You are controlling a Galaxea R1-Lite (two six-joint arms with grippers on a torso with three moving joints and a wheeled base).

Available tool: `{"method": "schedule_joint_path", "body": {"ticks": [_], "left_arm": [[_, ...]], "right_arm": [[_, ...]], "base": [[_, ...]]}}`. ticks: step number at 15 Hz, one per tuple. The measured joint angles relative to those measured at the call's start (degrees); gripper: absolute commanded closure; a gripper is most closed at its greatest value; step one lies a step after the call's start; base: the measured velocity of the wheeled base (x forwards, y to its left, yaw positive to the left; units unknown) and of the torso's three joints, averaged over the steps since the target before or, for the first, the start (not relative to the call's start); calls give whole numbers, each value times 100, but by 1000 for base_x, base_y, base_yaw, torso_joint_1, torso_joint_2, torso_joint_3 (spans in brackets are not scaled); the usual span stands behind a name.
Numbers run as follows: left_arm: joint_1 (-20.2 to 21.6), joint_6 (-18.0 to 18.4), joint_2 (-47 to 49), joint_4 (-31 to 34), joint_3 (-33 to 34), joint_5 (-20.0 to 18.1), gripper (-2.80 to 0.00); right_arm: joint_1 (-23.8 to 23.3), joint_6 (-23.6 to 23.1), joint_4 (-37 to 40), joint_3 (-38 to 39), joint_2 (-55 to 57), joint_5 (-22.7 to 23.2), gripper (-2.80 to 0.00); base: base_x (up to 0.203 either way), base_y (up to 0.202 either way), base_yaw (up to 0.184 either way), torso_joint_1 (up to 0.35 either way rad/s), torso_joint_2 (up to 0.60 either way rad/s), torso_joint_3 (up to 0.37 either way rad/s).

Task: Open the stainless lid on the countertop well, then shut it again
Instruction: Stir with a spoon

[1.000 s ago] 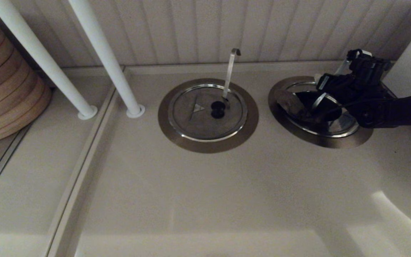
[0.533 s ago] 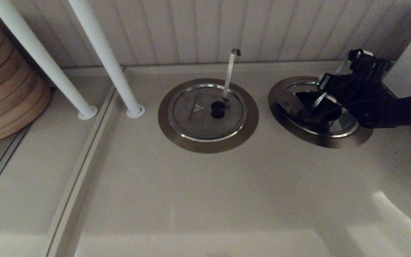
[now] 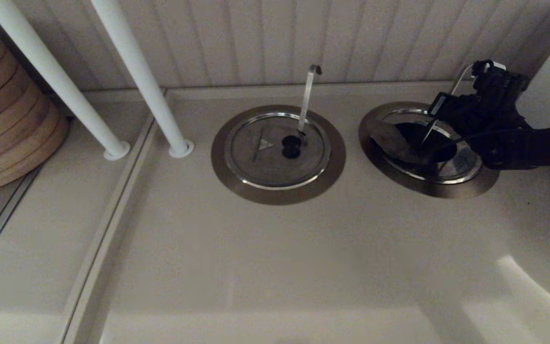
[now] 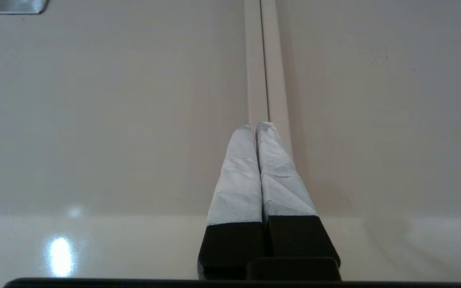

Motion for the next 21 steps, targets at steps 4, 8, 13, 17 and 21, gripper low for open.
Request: {"method": "schedule_joint_path", "body": {"ticks": [4,8,13,17,21], "left_arm": [[2,0,0,0,0,0,0],[2,0,0,0,0,2,0],[0,0,0,0,0,0,0],[4,0,0,0,0,-2,0],[-2,1,0,0,0,-2,0]], "right_arm": [[141,-42,7,493,-440,112,0],[378,-63,10,981,-1142,162,0],[519,-83,8,1169,-1503,165,0],[417,-180,10,953,-1186,135,0],[168,-144,2,555,-691,149,0]], "base": [[0,0,0,0,0,0],[0,0,0,0,0,0],[0,0,0,0,0,0],[0,0,0,0,0,0],[0,0,0,0,0,0]]}}
